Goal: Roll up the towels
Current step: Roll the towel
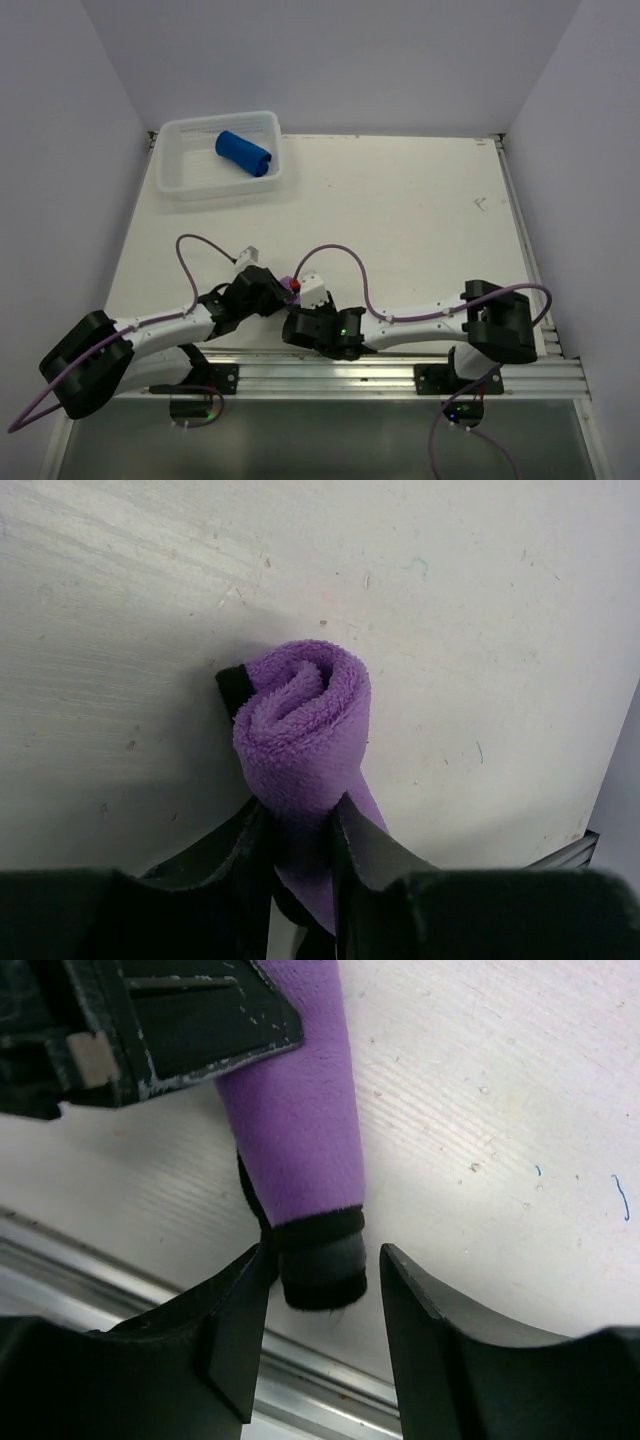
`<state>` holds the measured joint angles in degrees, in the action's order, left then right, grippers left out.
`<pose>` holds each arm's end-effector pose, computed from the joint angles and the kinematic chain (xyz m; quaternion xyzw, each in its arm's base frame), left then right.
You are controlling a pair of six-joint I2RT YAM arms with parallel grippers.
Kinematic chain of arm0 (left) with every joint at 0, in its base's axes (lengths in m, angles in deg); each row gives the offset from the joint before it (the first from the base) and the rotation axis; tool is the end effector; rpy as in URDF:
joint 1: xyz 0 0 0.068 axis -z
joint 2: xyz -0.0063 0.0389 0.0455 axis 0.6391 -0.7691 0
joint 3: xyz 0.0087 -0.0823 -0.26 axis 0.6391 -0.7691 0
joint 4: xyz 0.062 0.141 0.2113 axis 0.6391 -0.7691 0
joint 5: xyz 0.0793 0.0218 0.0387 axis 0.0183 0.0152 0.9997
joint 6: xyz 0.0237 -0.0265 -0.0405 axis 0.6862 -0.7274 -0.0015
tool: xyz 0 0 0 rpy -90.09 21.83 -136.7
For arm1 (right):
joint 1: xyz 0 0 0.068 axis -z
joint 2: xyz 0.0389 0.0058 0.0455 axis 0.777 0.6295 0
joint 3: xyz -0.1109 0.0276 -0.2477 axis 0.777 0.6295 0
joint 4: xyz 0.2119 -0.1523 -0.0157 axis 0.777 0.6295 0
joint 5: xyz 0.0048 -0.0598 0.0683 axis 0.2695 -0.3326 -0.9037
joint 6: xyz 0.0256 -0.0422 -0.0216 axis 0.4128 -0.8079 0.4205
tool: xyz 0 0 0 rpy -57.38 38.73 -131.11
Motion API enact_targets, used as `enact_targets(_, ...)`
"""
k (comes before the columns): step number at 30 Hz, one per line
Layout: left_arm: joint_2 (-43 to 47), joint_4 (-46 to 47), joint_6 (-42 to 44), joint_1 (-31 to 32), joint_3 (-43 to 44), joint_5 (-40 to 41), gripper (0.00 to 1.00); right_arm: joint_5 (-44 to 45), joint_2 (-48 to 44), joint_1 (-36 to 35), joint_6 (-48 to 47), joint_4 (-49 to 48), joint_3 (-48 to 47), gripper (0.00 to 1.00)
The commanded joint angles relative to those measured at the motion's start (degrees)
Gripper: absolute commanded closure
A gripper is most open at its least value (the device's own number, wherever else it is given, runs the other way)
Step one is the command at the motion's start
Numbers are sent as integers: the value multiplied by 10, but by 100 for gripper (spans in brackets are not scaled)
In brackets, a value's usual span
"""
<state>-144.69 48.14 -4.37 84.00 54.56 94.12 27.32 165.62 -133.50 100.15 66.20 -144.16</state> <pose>0.1449 -0.1345 0.1389 -0.2391 0.8848 -0.3010 0.2633 0.0639 0.3172 0.1792 -0.1923 0.9007 0.0748 0.3824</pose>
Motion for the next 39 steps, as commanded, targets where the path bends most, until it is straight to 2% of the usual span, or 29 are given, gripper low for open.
enact_targets(1, -2, 40, 14, -2, -14, 15, 74, -50, -84, -4, -27, -59, 34, 47)
enact_targets(8, -7, 59, 13, -2, -41, 7, 75, -137, -157, 18, -55, -143, 88, 37)
enact_targets(12, 12, 64, 11, -2, -56, 7, 75, -207, -171, 84, -16, -211, 148, 37)
enact_targets(18, 41, 97, 15, -2, -87, 5, 74, -230, -149, 131, -9, -265, 161, 37)
enact_targets(25, 38, 116, 18, -2, -97, -3, 74, -284, -87, 141, 8, -318, 164, 37)
enact_targets(30, 45, 119, 23, -2, -102, -2, 74, -251, -78, 141, 53, -327, 205, 39)
enact_targets(33, 48, 119, 25, -2, -102, -1, 74, -261, -69, 142, 58, -357, 221, 42)
enact_targets(37, 45, 122, 24, -2, -100, 1, 74, -264, -60, 143, 52, -357, 216, 66)
enact_targets(39, 42, 123, 23, -2, -98, -1, 74, -260, -64, 141, 40, -346, 211, 71)
